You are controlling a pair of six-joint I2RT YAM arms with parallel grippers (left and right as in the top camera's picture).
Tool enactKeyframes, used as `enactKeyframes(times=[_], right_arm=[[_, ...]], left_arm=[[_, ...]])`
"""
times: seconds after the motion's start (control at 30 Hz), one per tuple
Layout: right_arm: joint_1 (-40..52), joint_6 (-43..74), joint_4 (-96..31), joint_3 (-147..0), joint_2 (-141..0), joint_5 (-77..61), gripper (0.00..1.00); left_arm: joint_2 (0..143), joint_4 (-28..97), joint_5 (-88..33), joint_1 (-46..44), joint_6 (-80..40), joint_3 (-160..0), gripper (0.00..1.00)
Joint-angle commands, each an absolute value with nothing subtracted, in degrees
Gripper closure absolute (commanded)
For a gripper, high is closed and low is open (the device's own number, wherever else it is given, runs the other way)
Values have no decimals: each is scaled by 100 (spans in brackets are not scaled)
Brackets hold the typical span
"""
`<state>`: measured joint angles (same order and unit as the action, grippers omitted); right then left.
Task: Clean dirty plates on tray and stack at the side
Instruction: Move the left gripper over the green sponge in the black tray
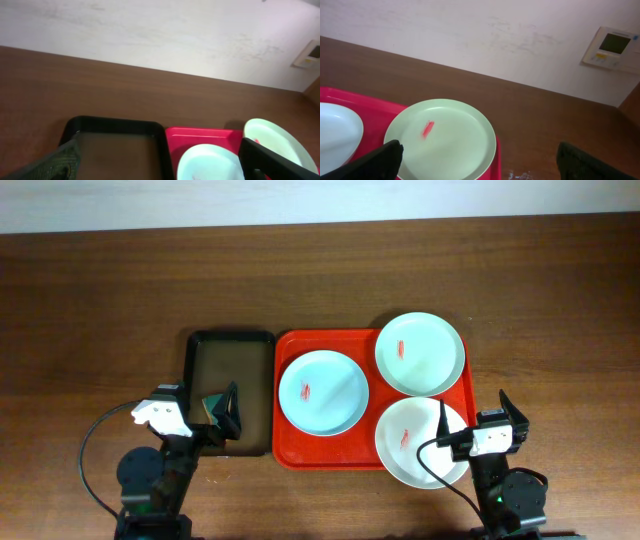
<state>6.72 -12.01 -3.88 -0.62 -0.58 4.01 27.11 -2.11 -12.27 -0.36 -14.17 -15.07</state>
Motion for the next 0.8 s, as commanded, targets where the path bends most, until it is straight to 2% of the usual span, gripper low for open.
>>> enactKeyframes(times=[0.0, 0.07, 0.13, 0.33, 0.4, 0.5, 0.53, 0.57, 0.6, 0.63, 0.67, 0.77], right_arm=[[635, -1177, -427, -32, -36, 410, 2], [635, -1177, -427, -32, -36, 410, 2], [635, -1177, -427, -32, -36, 410, 2], [635, -1177, -427, -32, -36, 410, 2], [635, -1177, -427, -32, -36, 410, 1], [635, -1177, -427, -32, -36, 410, 2], [635, -1177, -427, -32, -36, 410, 2], [635, -1177, -427, -32, -36, 408, 2], [635, -1177, -427, -32, -36, 408, 2], [635, -1177, -427, -32, -36, 410, 1], [635, -1177, -427, -32, -36, 410, 2], [635, -1177, -427, -32, -36, 410, 2]], left_arm=[[2705, -375, -2043, -58, -1393, -1726, 1], [2729, 58, -2189, -58, -1393, -2108, 1], [2967, 1015, -2169, -58, -1313, -2895, 1], [5035, 4484, -2338, -58, -440, -6254, 1], [5642, 5052, -2346, -58, -443, -6971, 1], [5986, 5266, -2290, -58, -440, -7148, 2], [6029, 5299, -2290, -58, -440, -7146, 16], [6134, 5417, -2204, -58, -447, -7146, 48], [6198, 5496, -2091, -58, -473, -7146, 68], [6289, 5634, -1826, -58, -576, -7146, 76], [6453, 5876, -1341, -58, -705, -7146, 79], [6895, 6307, -895, -58, -703, -7146, 80]])
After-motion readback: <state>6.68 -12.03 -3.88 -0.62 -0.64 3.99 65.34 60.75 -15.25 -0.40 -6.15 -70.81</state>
